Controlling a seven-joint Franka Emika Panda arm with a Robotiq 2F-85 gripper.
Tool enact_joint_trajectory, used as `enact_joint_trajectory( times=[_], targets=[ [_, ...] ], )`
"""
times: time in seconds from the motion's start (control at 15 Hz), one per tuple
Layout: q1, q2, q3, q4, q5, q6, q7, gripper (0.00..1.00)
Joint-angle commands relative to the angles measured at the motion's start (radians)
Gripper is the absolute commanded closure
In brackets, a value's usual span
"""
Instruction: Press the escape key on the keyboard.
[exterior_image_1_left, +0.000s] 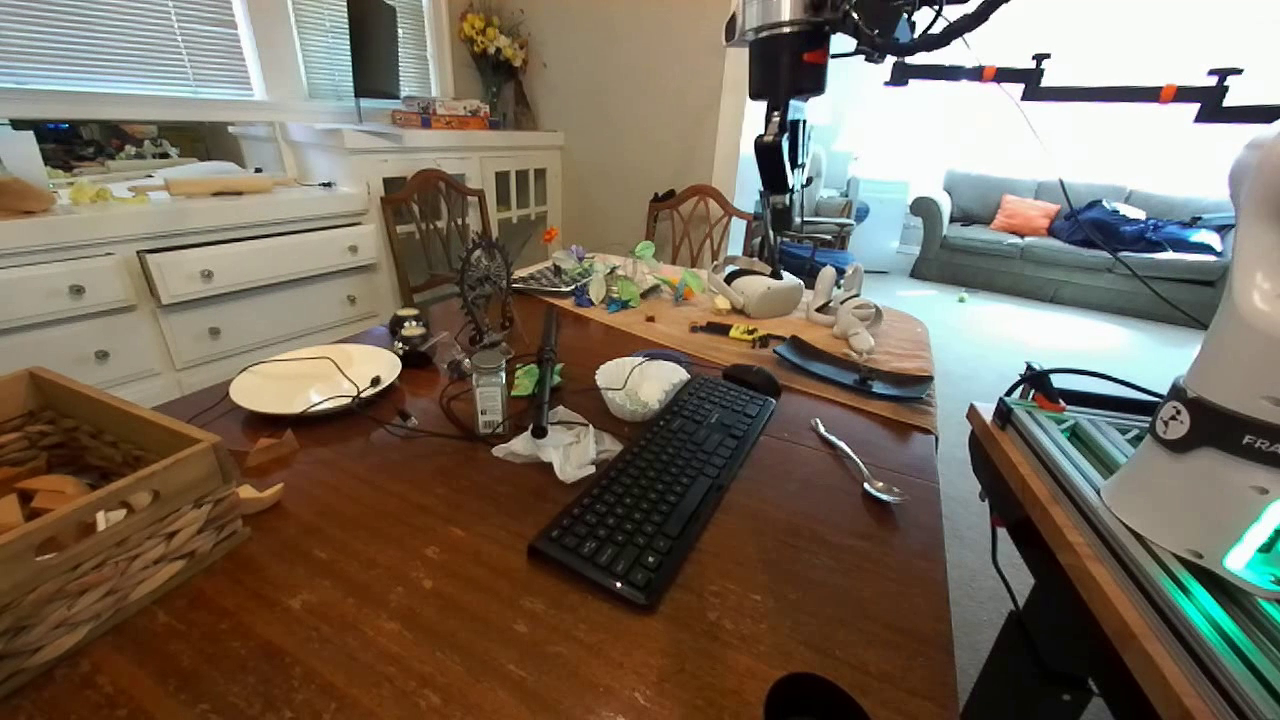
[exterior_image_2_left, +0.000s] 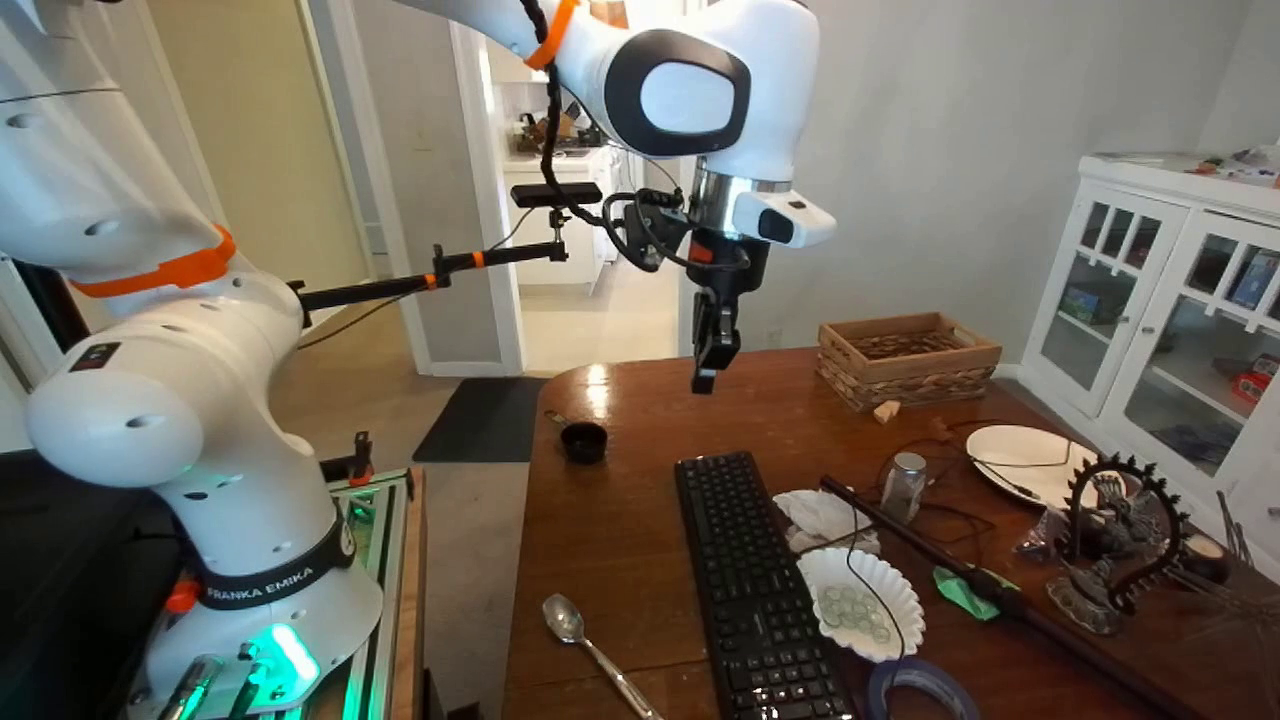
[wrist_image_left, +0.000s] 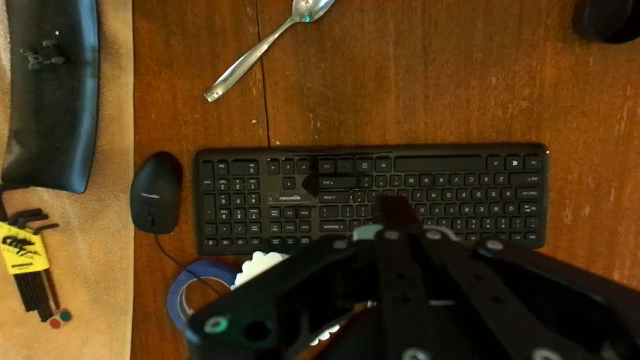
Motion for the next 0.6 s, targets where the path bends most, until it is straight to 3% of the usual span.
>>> enact_joint_trajectory(
  times=[0.0,0.53],
  targets=[
    [0.026,0.116,0.029,0.036,0.006,0.074,0.091,1.00],
    [0.085,0.390,0.050,0.129,-0.022,0.276,0.226,1.00]
  ],
)
